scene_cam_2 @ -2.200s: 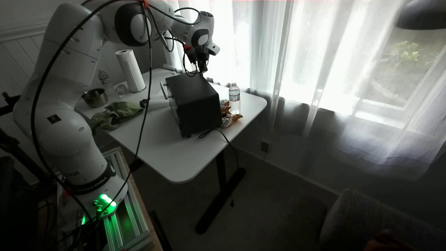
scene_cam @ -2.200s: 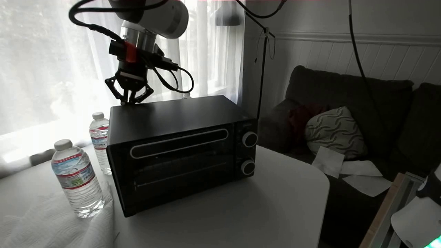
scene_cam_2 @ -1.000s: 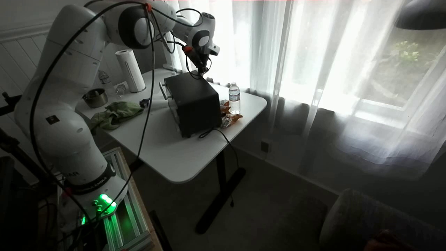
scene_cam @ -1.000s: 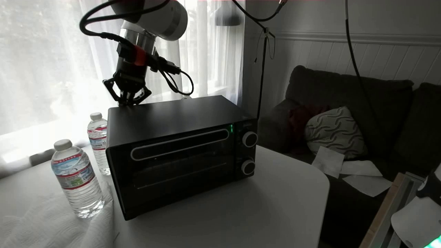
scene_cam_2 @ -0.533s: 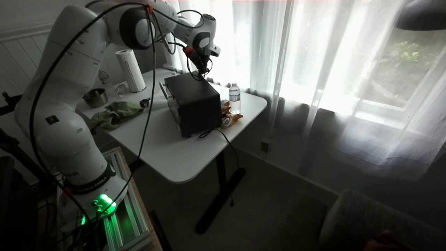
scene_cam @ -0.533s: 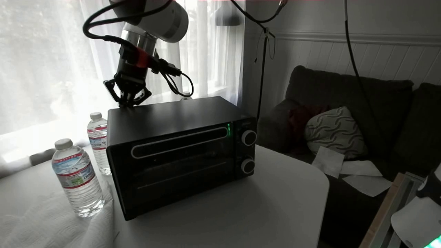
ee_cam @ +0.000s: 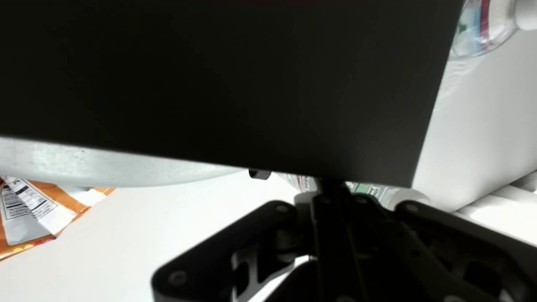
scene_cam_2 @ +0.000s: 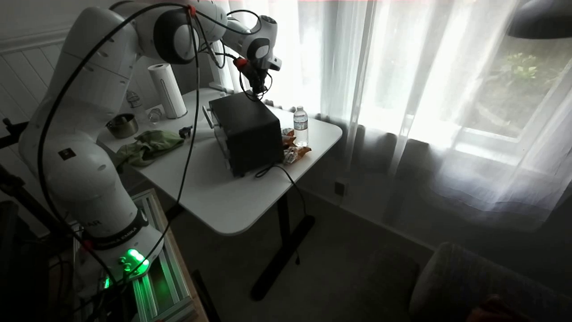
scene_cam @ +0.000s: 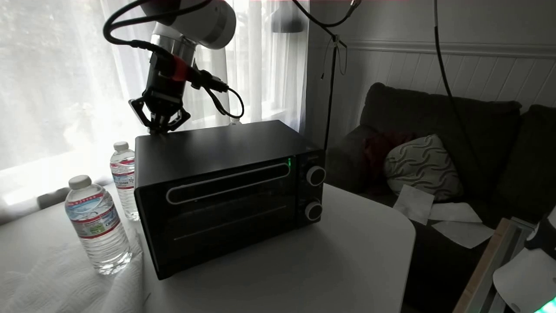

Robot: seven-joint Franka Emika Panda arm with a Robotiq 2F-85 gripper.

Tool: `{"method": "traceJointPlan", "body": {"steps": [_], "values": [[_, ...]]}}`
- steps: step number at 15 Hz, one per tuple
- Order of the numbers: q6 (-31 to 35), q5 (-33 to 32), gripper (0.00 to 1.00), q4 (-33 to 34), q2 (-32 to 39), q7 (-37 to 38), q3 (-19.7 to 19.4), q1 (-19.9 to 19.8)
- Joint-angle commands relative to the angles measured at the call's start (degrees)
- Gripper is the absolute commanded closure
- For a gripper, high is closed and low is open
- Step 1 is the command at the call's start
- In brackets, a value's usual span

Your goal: Slide the oven ninety degrees anticlockwise

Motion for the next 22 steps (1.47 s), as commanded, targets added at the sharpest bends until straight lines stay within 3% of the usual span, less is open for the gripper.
{"method": "traceJointPlan", "body": {"steps": [1,8,17,22], "values": [[-7.5,0.2,1.0,-2.0,-0.8,-2.3,1.2,-0.1],[-7.8,1.7,1.0,-3.9,0.2,-5.2,3.2,-0.3],[-3.6,3.1,1.0,-11.7,-3.1,-10.8,5.8,-2.8],[0.1,7.3,1.0,-16.6,-5.4,-16.8,7.8,-4.9]]}}
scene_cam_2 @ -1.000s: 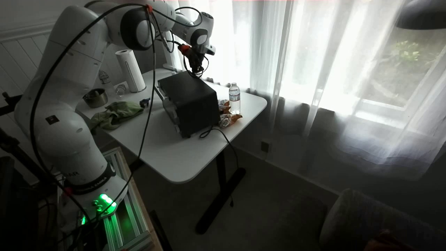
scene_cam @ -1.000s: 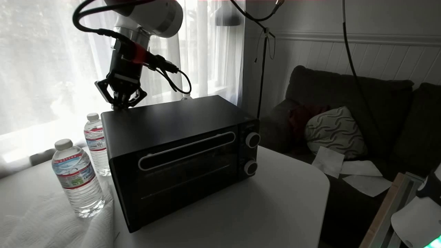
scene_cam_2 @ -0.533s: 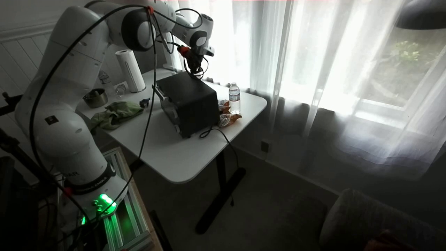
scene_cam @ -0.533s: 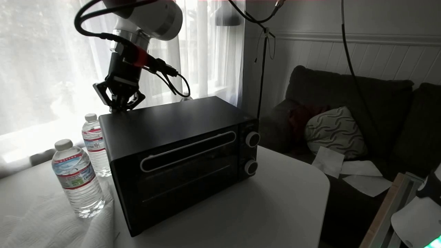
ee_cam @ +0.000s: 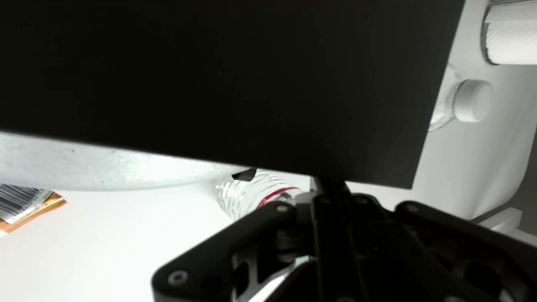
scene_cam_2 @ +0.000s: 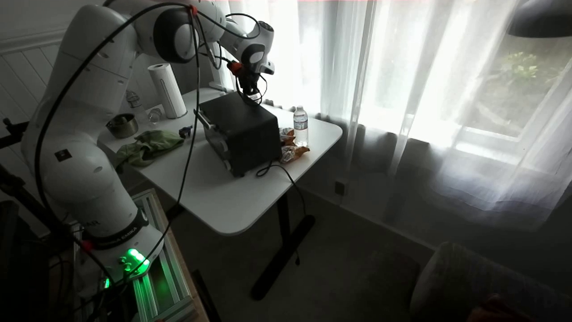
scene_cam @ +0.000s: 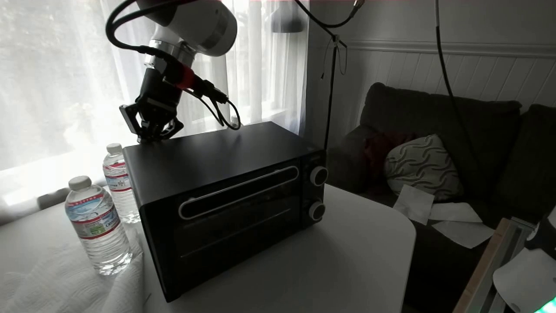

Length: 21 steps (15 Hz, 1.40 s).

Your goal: Slide the oven ninety degrees anticlockwise

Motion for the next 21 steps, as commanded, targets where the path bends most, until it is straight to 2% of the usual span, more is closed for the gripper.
{"method": "traceJointPlan", "body": {"steps": [1,6,11,16,21], "values": [[-1.1,3.9,1.0,-12.1,-4.6,-6.3,2.4,-2.1],[-1.7,9.2,1.0,-16.7,-6.9,-11.9,5.1,-4.0],[-6.1,11.3,1.0,-19.4,-8.4,-11.9,5.3,-3.8],[-14.2,10.4,1.0,-20.9,-8.9,-10.9,3.8,-3.7],[-23.8,9.8,1.0,-18.9,-7.7,-10.8,3.0,-3.1]]}}
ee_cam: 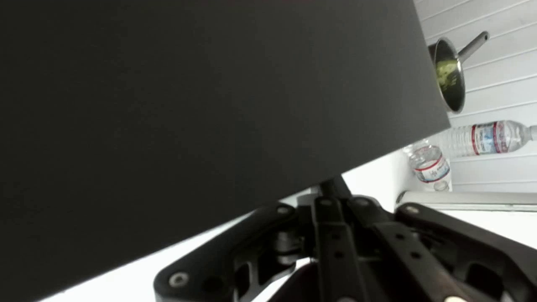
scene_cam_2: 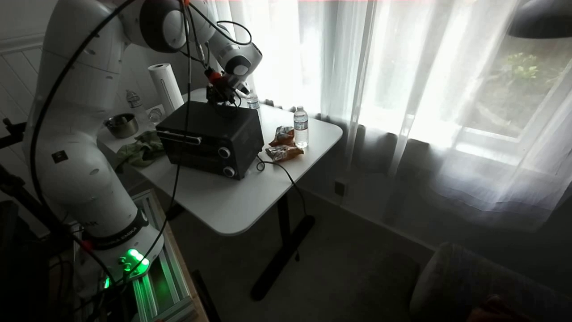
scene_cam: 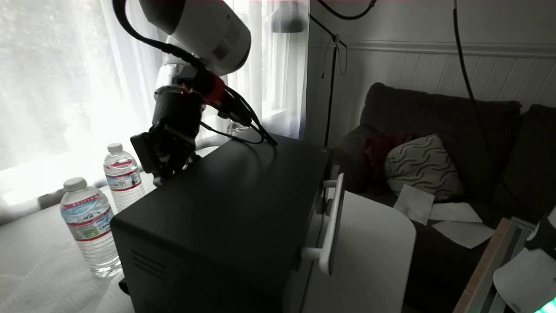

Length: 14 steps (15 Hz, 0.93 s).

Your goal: Slide the oven ninety degrees anticlockwise

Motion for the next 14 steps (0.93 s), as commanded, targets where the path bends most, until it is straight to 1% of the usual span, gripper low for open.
{"method": "traceJointPlan", "body": {"steps": [1,4,9,11,14], "values": [[-9.5,-1.9,1.0,-3.3,-1.4,-1.3,-2.3,-0.1],[-16.0,-3.4,1.0,-1.0,0.2,-0.3,-3.4,1.2],[-24.4,-9.5,1.0,5.9,3.5,1.9,-5.2,5.1],[-25.2,-13.2,1.0,8.8,4.2,2.5,-6.0,7.0],[-22.8,-19.1,1.0,12.5,4.7,3.4,-7.5,9.6]]}}
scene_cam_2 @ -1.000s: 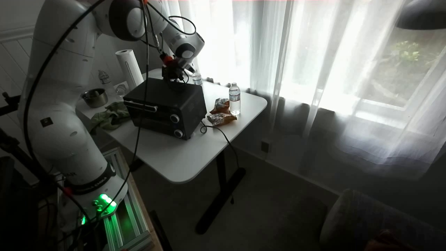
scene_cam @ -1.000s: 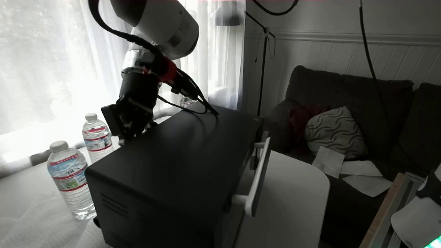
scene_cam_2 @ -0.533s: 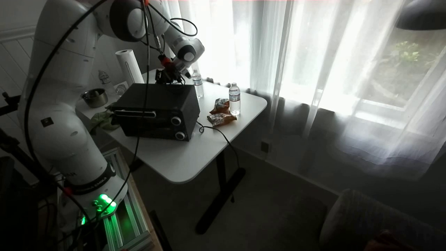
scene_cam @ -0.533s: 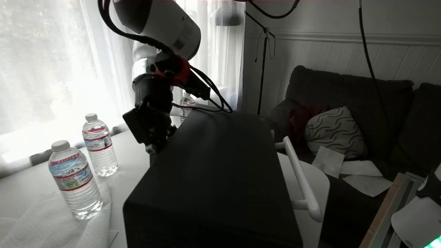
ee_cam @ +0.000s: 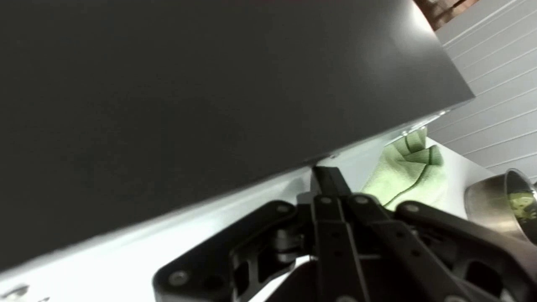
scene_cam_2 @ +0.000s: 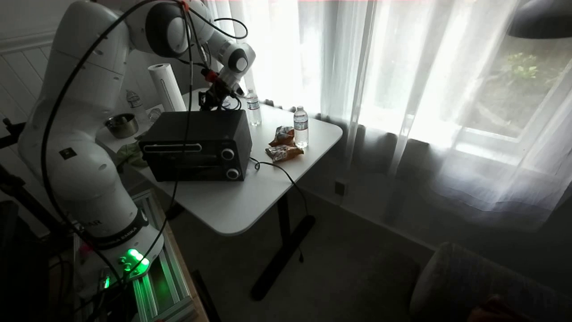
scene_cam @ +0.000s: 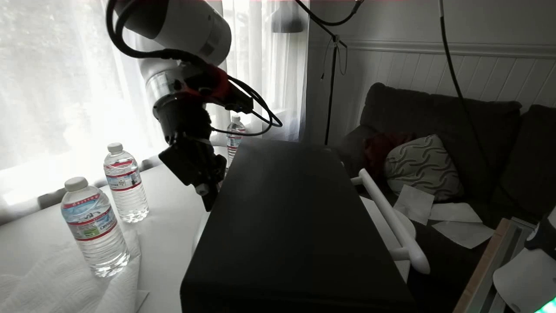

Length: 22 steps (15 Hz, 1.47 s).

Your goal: Slide the oven ninety degrees anticlockwise

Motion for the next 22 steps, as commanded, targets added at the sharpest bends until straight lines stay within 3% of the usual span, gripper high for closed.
{"method": "traceJointPlan", "body": {"steps": [1,7,13,19,22], "values": [[-1.2,-9.0,1.0,4.8,1.0,0.8,-3.0,3.4],[1.4,-16.9,1.0,7.7,-0.4,3.8,-5.1,4.8],[6.4,-17.1,1.0,6.8,-5.3,6.3,-5.9,3.2],[7.2,-16.1,1.0,-1.0,-15.4,4.4,-5.8,0.5],[5.8,-15.6,1.0,-9.5,-23.4,2.4,-5.2,-1.0]]}}
